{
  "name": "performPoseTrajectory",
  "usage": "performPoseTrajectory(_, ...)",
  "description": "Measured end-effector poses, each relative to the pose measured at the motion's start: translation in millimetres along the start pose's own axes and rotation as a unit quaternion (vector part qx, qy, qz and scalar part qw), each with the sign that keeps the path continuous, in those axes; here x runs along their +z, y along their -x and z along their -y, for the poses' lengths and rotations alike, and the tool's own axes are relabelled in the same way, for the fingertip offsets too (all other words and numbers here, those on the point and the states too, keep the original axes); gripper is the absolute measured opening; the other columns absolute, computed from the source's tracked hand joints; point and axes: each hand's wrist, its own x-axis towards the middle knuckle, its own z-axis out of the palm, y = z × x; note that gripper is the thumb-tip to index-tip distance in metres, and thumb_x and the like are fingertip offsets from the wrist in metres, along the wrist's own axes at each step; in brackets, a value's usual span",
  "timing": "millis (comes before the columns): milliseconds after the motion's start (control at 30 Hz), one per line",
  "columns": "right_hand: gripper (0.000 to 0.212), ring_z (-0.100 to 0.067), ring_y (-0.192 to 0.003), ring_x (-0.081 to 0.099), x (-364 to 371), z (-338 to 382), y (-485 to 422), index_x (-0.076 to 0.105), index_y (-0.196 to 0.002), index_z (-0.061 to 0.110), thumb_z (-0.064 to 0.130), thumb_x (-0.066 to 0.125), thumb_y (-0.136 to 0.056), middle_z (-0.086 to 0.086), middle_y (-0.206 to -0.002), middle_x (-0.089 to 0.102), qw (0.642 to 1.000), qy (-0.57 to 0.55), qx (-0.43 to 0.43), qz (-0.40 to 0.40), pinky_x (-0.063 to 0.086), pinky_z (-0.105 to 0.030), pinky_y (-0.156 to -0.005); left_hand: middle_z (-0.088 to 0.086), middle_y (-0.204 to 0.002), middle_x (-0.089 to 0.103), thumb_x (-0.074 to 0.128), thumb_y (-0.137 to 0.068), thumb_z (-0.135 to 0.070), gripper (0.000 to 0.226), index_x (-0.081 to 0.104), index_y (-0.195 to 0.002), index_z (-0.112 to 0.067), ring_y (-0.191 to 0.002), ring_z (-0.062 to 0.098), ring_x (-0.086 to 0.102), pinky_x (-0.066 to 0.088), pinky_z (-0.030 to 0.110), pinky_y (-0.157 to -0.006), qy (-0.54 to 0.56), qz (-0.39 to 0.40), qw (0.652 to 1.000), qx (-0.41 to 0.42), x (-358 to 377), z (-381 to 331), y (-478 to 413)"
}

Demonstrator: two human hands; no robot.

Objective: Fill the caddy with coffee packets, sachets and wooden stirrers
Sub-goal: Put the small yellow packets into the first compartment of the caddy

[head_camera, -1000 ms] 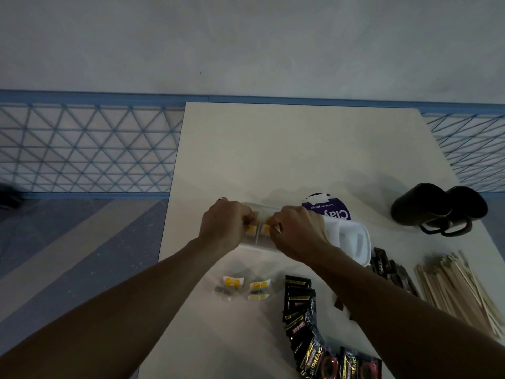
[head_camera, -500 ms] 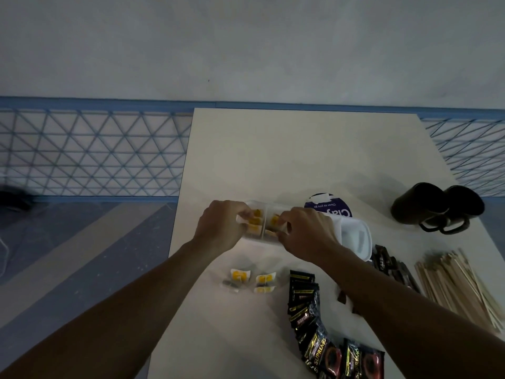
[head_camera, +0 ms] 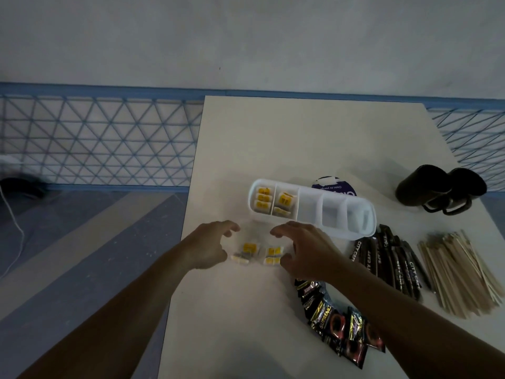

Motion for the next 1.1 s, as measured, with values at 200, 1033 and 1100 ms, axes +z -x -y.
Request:
performPoseTrajectory(200,0.077,-0.022,-0.123,0.055,24.0,-1.9,8.2,0.039,-0.148,0.02,0.028,0.07,-0.078,-0.002,-0.145,0.051,0.999,0.007,0.024,0.044,0.051,-0.041,-0.098,0.003,-0.141,0.05,0.075,-0.075,0.002,0.08,0.044,-0.144,-0.022,-0.103,0.02,0.058,0.046,0.021,-0.073,0.015,-0.034,0.999,0.037,30.4,-1.6,8.2)
performPoseTrajectory(1033,0.012,-0.013,-0.072,0.067,-8.6,2.7,-11.2,0.074,-0.096,0.017,0.026,0.07,-0.088,0.0,-0.085,0.073,0.997,-0.074,0.018,-0.026,0.06,-0.036,-0.07,-0.003,-0.083,0.074,0.075,-0.083,-0.015,0.014,0.078,-0.096,-0.017,-0.068,0.008,0.063,0.051,0.023,-0.06,0.077,-0.202,0.969,0.116,14.5,-33.4,-6.8)
performPoseTrajectory(1100,0.01,-0.014,-0.067,0.064,-30.4,2.2,-18.2,0.075,-0.091,0.018,0.026,0.071,-0.087,0.0,-0.081,0.072,0.995,-0.072,0.023,-0.064,0.055,-0.031,-0.064,0.002,-0.08,0.073,0.077,-0.081,-0.013,0.016,0.078,-0.097,-0.013,-0.06,0.009,0.061,0.053,0.026,-0.062,0.085,-0.228,0.962,0.124,-2.8,-45.8,-13.3)
